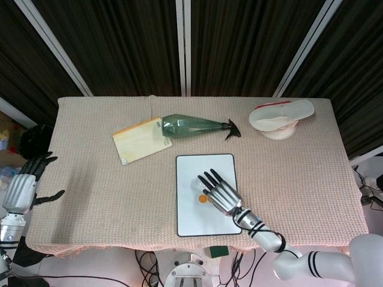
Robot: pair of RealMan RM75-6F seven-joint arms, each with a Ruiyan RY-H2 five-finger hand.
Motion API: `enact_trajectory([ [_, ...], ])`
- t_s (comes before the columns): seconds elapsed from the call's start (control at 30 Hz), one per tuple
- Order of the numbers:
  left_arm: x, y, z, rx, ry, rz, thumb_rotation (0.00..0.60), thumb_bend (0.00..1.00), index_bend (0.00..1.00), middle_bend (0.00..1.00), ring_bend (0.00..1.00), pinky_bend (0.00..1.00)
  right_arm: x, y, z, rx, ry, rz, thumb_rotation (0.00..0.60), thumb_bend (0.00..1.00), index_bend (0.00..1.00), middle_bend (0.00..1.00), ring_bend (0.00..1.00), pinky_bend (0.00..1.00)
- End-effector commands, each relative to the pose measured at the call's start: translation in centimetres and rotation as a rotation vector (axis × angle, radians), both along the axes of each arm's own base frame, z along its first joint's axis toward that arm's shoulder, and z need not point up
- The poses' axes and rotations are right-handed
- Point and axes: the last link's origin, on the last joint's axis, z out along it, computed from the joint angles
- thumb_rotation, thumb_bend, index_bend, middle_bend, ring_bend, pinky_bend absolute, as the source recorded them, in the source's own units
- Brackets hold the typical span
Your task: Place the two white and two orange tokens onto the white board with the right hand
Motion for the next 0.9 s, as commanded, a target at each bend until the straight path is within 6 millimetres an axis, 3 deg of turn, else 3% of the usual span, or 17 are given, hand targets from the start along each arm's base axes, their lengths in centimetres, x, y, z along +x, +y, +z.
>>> enact_trajectory([
  [0.03,0.01,0.0,0.0,0.0,0.0,0.0,0.6,0.11,0.18,0.11,0.09,0.15,0.04,0.02,-0.01,0.001,-0.002,0.0,0.6,0.32,0.37,0.01,0.0,0.0],
  [0.67,-0.03,-0.01,0.08,0.0,0.001,0.002,0.6,0.11,0.18,0.11,0.09,0.15,0.37,0.12,0.04,0.005,-0.015,0.01,0.6,0.32,0.34,0.01,0.0,0.0],
  [0.9,0.06,-0.04,0.0,-0.001,0.002,-0.001,0.6,0.11,0.18,0.11,0.09,0.15,0.25,0.24,0.49,0.004,-0.022,0.007,0.6,0.28,0.22,0.0,0.0,0.0],
])
